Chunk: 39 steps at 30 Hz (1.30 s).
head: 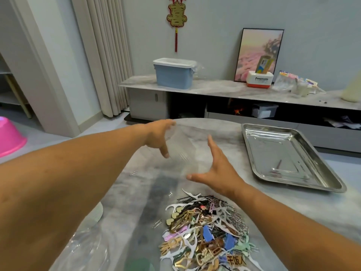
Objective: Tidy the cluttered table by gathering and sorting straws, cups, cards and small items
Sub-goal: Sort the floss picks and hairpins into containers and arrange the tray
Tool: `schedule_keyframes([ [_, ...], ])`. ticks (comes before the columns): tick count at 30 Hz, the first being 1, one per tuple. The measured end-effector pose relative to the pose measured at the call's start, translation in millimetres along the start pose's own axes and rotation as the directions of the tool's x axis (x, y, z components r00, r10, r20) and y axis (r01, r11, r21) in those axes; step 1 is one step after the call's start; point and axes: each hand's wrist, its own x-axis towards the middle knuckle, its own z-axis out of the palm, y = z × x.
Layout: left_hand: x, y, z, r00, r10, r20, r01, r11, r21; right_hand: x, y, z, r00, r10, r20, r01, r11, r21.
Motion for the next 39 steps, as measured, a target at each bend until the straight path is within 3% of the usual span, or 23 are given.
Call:
schedule_keyframes([
  [5,4.7,53.0,7.7,0.934,0.354,0.048,-0.357,0.931,0.071,27.7,-22.0,-16.3,0.995,-0.073,-0.074,0.071,0.997,-0.039],
  [7,-0.5,51.7,11.6,0.923,0.385,-0.003,-0.385,0.923,0.008,29.3,-18.6,-19.8,0.990,-0.047,-0.136,0.045,0.999,-0.013],
  [9,-6.5,36.4,20.8,0.952,0.212,-0.220,-0.255,0.948,-0.188,25.5,-7.3,-21.6,0.968,0.005,-0.251,-0.006,1.000,-0.003],
  [10,-8.8,24.7,29.2,0.933,0.002,-0.360,-0.108,0.955,-0.276,22.5,-0.6,-22.0,0.947,0.049,-0.317,-0.050,0.999,0.007],
  [11,-11.9,11.7,40.5,0.858,-0.252,-0.447,0.088,0.931,-0.355,18.8,6.0,-21.8,0.922,0.100,-0.375,-0.102,0.995,0.017],
  [12,-15.4,-1.5,53.4,0.759,-0.469,-0.452,0.276,0.860,-0.429,14.7,12.5,-21.7,0.899,0.143,-0.415,-0.148,0.989,0.019],
  [13,-18.2,-13.2,66.1,0.688,-0.602,-0.405,0.407,0.783,-0.471,10.7,18.1,-21.1,0.883,0.172,-0.436,-0.184,0.983,0.016],
  [15,-18.6,-35.1,87.5,0.670,-0.661,-0.339,0.510,0.741,-0.436,6.0,27.3,-18.3,0.872,0.196,-0.449,-0.212,0.977,0.016],
  [20,-0.7,-65.9,120.9,0.749,-0.589,-0.303,0.510,0.805,-0.304,12.7,43.3,-14.6,0.868,0.182,-0.463,-0.201,0.979,0.007],
  [22,6.0,-71.7,134.2,0.795,-0.518,-0.315,0.489,0.855,-0.172,18.4,48.1,-13.0,0.872,0.165,-0.462,-0.201,0.979,-0.031],
  [27,32.5,-62.2,133.4,0.944,-0.210,-0.255,0.228,0.973,0.044,22.0,51.6,-14.2,0.886,0.091,-0.454,-0.177,0.972,-0.151],
  [30,35.2,-54.2,135.8,0.982,-0.053,-0.181,0.077,0.989,0.127,12.1,44.5,-18.4,0.852,-0.153,-0.501,-0.063,0.920,-0.388],
  [32,24.4,-50.0,142.5,0.991,0.023,-0.131,-0.003,0.989,0.150,4.7,39.6,-17.6,0.817,-0.378,-0.436,0.115,0.847,-0.518],
  [34,4.9,-41.4,150.6,0.993,0.082,-0.085,-0.068,0.984,0.163,-5.1,34.8,-11.9,0.821,-0.468,-0.326,0.269,0.822,-0.502],
  [36,-16.7,-26.7,159.2,0.991,0.128,-0.040,-0.119,0.978,0.171,-18.6,29.6,-5.2,0.904,-0.375,-0.206,0.278,0.880,-0.385],
  [39,-51.7,0.2,177.7,0.981,0.188,0.041,-0.192,0.964,0.183,-42.0,31.5,4.0,0.990,-0.133,-0.042,0.117,0.955,-0.273],
])
